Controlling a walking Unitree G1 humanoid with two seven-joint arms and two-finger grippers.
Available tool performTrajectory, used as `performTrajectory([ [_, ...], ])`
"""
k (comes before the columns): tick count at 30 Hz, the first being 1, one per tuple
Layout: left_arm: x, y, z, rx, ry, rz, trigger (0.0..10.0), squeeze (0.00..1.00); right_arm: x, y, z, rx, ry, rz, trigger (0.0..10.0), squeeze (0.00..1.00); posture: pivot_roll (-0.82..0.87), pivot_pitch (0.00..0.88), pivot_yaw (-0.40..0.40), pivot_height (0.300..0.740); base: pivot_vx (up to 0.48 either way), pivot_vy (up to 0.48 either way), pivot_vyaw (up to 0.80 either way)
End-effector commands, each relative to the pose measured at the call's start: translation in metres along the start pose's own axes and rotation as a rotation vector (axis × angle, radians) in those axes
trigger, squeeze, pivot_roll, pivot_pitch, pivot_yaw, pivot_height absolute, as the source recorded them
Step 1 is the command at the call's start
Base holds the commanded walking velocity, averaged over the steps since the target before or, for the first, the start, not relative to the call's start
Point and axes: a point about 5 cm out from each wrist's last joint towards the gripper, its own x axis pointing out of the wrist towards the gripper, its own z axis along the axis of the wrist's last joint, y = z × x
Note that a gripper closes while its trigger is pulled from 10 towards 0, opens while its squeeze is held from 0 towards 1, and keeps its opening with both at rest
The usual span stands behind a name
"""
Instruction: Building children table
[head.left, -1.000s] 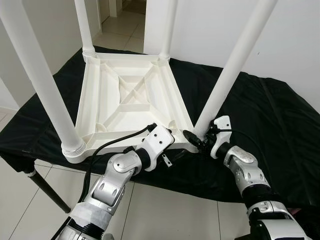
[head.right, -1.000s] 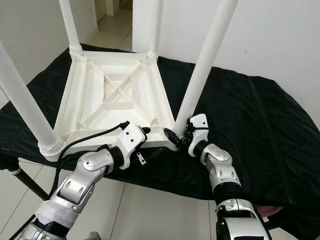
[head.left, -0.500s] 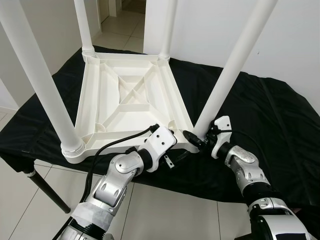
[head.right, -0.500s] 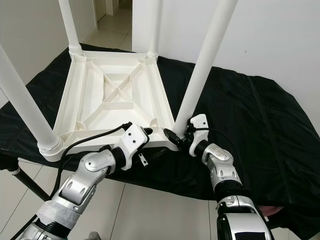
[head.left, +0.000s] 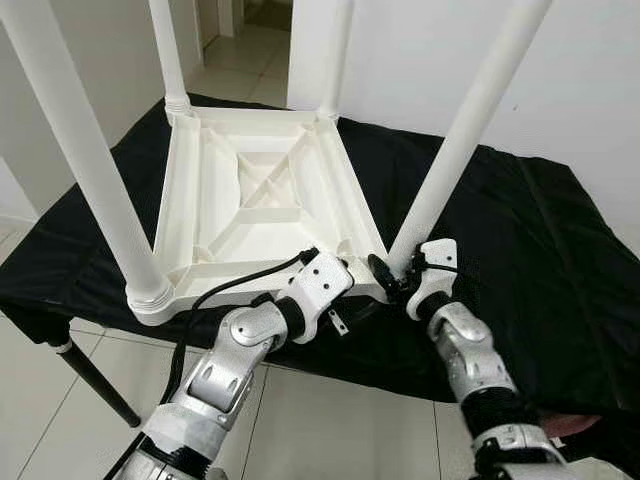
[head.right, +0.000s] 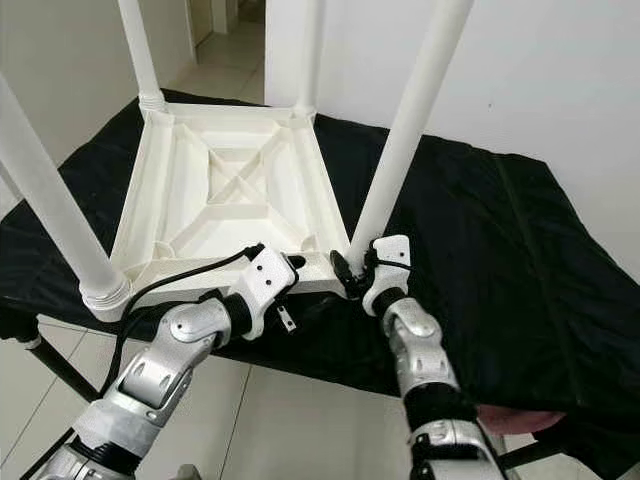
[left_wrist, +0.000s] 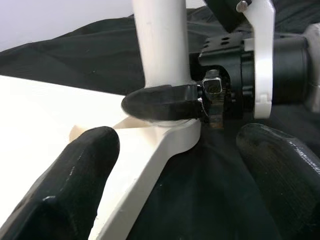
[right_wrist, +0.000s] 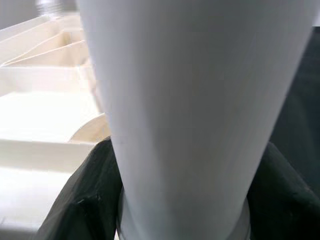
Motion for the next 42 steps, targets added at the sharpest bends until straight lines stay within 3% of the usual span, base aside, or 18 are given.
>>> performTrajectory([
  [1, 0.002, 0.002, 0.000, -0.005, -0.002, -0.002, 10.0, 0.00, -0.007, -0.004, -0.011, -0.035, 0.058, -0.123, 10.0, 0.00, -0.03, 0.000, -0.056, 0.740, 0.000, 0.000, 0.00],
  [8, 0.009, 0.004, 0.003, -0.021, -0.016, -0.020, 10.0, 0.00, -0.016, 0.004, -0.012, 0.021, 0.049, -0.381, 10.0, 0.00, -0.11, 0.000, 0.005, 0.740, 0.000, 0.000, 0.00],
  [19, 0.011, 0.008, 0.004, -0.020, -0.021, -0.025, 10.0, 0.00, -0.019, 0.014, -0.008, 0.026, 0.050, -0.401, 10.0, 0.00, -0.12, 0.000, 0.020, 0.740, 0.000, 0.000, 0.00],
  [20, 0.011, 0.009, 0.004, -0.017, -0.021, -0.021, 10.0, 0.00, -0.018, 0.015, -0.006, 0.025, 0.038, -0.394, 10.0, 1.00, -0.11, 0.000, 0.020, 0.740, 0.000, 0.000, 0.00],
  [24, 0.012, 0.011, 0.005, -0.016, -0.022, -0.017, 10.0, 0.00, -0.017, 0.015, -0.005, 0.029, 0.028, -0.378, 10.0, 1.00, -0.11, 0.000, 0.020, 0.740, 0.000, 0.000, 0.00],
  [33, 0.008, 0.018, 0.005, 0.001, -0.018, 0.005, 10.0, 0.00, -0.017, 0.019, 0.007, -0.003, -0.028, -0.221, 10.0, 1.00, -0.08, 0.000, 0.017, 0.740, 0.000, 0.000, 0.00],
  [34, 0.007, 0.019, 0.006, 0.001, -0.019, 0.008, 10.0, 0.00, -0.017, 0.020, 0.009, -0.012, -0.029, -0.171, 10.0, 0.58, -0.08, 0.000, 0.013, 0.740, 0.000, 0.000, 0.00],
  [35, 0.007, 0.019, 0.006, 0.001, -0.019, 0.008, 10.0, 0.00, -0.017, 0.020, 0.009, -0.012, -0.029, -0.171, 10.0, 0.58, -0.08, 0.000, 0.013, 0.740, 0.000, 0.000, 0.00],
  [36, 0.007, 0.019, 0.006, 0.001, -0.019, 0.009, 10.0, 0.00, -0.018, 0.021, 0.010, -0.015, -0.031, -0.127, 10.0, 0.00, -0.07, 0.000, 0.014, 0.740, 0.000, 0.000, 0.00],
  [38, 0.007, 0.018, 0.005, 0.002, -0.018, 0.009, 10.0, 0.00, -0.017, 0.017, 0.018, -0.040, -0.059, 0.003, 10.0, 0.00, -0.07, 0.000, 0.014, 0.740, 0.000, 0.000, 0.00],
  [40, 0.007, 0.018, 0.005, 0.002, -0.018, 0.009, 10.0, 0.00, -0.016, 0.014, 0.021, -0.045, -0.069, 0.046, 10.0, 0.00, -0.07, 0.000, 0.014, 0.740, 0.000, 0.000, 0.00],
  [42, 0.005, 0.018, 0.005, 0.002, -0.017, 0.009, 10.0, 0.00, -0.012, 0.001, 0.025, -0.096, -0.076, 0.128, 10.0, 0.00, -0.06, 0.000, 0.012, 0.740, 0.000, 0.000, 0.00],
])
